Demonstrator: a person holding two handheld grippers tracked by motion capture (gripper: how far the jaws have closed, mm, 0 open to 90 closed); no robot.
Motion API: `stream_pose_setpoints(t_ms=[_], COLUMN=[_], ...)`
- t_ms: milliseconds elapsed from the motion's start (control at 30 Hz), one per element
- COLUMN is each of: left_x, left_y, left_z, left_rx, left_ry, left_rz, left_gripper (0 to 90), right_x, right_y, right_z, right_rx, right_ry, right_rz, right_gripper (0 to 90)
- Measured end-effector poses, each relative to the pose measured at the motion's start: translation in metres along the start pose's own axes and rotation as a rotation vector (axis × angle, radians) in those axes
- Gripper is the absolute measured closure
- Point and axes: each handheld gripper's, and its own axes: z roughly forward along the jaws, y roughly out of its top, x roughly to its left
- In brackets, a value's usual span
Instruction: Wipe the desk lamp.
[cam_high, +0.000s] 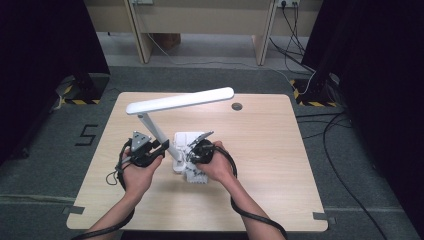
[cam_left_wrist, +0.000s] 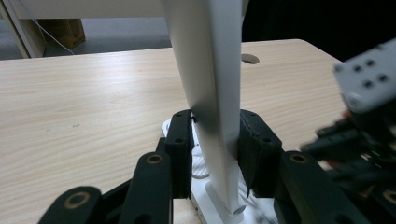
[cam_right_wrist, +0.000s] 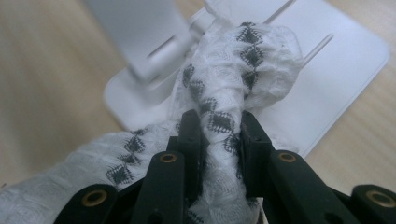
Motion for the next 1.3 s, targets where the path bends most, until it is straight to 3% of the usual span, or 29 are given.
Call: stream_pose_setpoints(t_ms=[200, 300, 467, 600, 667, 800, 967, 1300], left_x=[0.0, 0.0, 0.0, 0.0, 0.0, 0.001, 0.0, 0.0], left_y=[0.0, 0.0, 0.0, 0.0, 0.0, -0.001, -0.001, -0.001], left_z=[0.0, 0.0, 0.0, 0.0, 0.0, 0.0, 0.0, 0.0], left_rx=[0.002, 0.0, 0.001, 0.002, 0.0, -0.004, -0.003, -0.004], left_ry=[0.002, 0.004, 0.003, 0.003, 0.001, -0.002, 0.0, 0.002], left_rz=[-0.001, -0.001, -0.004, -0.003, -0.005, -0.008, -0.005, -0.006], left_gripper=[67.3, 67.4, 67.5, 67.5, 67.5, 67.5, 67.5, 67.5], right_x=[0.012, 0.008, -0.023, -0.049, -0.059, -0.069, -0.069, -0.053], right_y=[-0.012, -0.007, 0.014, 0.027, 0.032, 0.04, 0.041, 0.028], right_z=[-0.019, -0.03, -0.034, -0.022, -0.014, 0.005, 0.02, 0.016], right_rx=[0.049, 0.004, -0.143, -0.184, -0.189, -0.155, -0.111, -0.022], right_ry=[0.052, 0.045, -0.086, -0.192, -0.215, -0.223, -0.211, -0.144], right_rz=[-0.023, 0.006, 0.079, 0.112, 0.123, 0.146, 0.145, 0.111], right_gripper=[75.1, 74.8, 73.1, 72.6, 72.6, 72.5, 72.4, 73.1])
